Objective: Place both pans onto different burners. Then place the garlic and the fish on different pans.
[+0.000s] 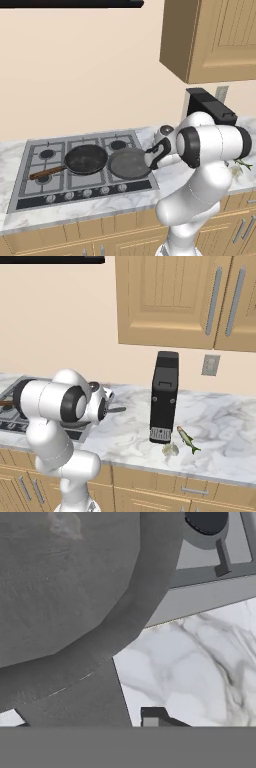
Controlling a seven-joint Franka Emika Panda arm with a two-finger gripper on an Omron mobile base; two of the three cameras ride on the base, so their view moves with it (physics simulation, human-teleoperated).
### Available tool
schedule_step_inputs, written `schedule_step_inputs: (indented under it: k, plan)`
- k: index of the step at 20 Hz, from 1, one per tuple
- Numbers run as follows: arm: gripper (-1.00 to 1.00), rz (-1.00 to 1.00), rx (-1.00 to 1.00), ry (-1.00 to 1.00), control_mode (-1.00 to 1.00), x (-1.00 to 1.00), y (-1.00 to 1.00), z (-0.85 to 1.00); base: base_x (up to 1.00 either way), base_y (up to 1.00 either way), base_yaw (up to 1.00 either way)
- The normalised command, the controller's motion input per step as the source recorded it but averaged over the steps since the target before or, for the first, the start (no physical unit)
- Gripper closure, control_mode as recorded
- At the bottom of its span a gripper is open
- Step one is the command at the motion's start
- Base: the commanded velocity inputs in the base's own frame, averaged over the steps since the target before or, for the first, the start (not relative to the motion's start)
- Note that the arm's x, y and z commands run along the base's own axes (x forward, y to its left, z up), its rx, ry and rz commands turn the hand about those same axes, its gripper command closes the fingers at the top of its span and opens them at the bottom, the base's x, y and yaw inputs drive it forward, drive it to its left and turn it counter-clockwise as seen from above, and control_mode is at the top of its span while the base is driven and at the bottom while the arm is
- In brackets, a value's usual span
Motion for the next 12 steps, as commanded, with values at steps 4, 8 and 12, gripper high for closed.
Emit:
schedule_step_inputs:
  k: [4,8,12]
  plan:
    - [1.0,0.0,0.0,-0.07,-1.0,-0.04,0.03,-0.38,0.0,0.0,0.0]
    - [1.0,0.0,-0.01,-0.06,-1.0,-0.04,0.05,-0.36,0.0,0.0,0.0]
    - [1.0,0.0,0.0,-0.05,-1.0,-0.05,0.05,-0.34,0.0,0.0,0.0]
